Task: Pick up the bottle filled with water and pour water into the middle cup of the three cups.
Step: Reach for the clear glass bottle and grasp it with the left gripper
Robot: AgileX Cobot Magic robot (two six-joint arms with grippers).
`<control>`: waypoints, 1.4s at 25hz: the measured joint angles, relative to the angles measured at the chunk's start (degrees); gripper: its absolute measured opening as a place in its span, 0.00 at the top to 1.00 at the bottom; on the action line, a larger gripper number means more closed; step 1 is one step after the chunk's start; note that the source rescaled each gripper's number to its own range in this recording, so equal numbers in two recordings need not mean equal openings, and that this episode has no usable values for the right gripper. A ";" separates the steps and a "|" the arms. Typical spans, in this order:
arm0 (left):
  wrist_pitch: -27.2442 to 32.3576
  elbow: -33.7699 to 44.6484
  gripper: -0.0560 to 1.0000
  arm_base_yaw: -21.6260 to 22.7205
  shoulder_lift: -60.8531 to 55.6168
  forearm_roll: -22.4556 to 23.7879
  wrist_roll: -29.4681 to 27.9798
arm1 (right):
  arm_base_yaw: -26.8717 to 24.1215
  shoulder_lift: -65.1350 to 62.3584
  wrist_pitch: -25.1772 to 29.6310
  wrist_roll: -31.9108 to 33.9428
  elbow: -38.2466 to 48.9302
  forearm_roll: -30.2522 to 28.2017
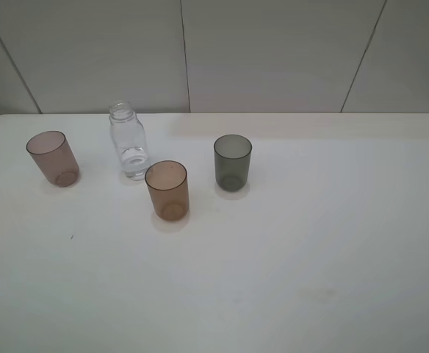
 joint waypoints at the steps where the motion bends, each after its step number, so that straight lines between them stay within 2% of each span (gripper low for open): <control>1: 0.00 0.00 0.00 0.00 0.00 0.00 0.00 | 0.00 0.00 0.00 0.00 0.00 0.00; 31: -0.18 -0.06 0.00 0.00 0.00 0.00 0.00 | 0.00 0.00 0.00 0.00 0.00 0.00; 33: -1.64 -0.71 0.00 -0.05 0.47 0.16 0.00 | 0.00 0.00 0.00 0.00 0.00 0.00; 35: -6.43 -1.14 0.00 -1.23 2.15 0.12 0.00 | 0.00 0.00 0.00 0.00 0.00 0.00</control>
